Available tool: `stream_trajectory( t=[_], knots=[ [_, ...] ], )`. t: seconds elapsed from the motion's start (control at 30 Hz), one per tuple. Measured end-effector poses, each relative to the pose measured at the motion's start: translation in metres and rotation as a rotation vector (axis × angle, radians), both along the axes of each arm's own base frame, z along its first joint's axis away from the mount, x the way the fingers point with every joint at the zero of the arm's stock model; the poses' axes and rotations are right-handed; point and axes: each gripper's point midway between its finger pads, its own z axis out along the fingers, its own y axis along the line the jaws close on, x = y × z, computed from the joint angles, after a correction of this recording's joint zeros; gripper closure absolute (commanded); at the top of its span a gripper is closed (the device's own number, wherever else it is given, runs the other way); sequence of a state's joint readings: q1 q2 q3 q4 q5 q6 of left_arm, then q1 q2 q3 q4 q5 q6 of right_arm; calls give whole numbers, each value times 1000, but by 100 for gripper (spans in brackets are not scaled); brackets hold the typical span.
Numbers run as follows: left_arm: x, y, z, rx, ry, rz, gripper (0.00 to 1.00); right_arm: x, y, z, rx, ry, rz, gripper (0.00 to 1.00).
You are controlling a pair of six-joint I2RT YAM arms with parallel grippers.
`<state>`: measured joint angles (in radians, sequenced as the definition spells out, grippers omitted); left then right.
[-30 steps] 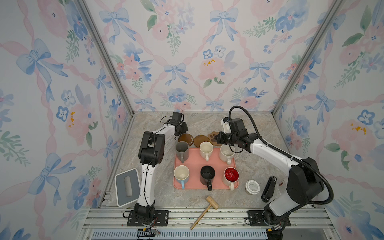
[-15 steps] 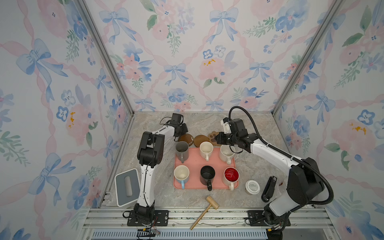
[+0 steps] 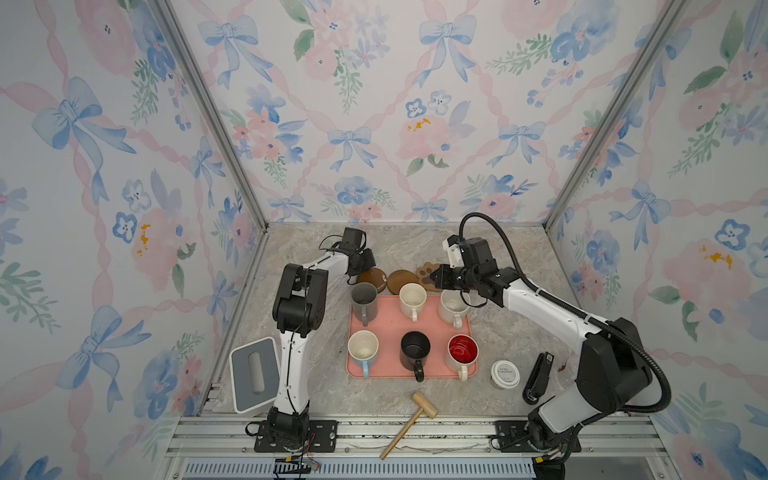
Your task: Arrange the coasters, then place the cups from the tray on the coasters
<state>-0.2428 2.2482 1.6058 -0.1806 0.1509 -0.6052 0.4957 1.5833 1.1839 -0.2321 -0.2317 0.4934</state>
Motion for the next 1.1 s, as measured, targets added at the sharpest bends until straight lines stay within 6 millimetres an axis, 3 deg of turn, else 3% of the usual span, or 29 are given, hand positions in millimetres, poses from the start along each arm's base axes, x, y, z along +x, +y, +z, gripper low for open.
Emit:
stream_trajectory(
  t=[0.5,0.7,0.8,0.9,1.1],
  knots=[
    [-5,4,1,30,4,12,100,-2,-4,3,4,-7,-5,100],
    [9,15,18,47,-30,55,100,-2,-4,3,4,-7,-5,100],
    [18,34,30,62,-58,105,100,-3,-4,4,5,-9,-6,100],
    [20,65,42,76,-75,185,100,-4,-5,6,7,-14,-6,100],
    [-3,140,53,137,-64,371,100,-5,-10,10,10,-20,-15,100]
  ],
)
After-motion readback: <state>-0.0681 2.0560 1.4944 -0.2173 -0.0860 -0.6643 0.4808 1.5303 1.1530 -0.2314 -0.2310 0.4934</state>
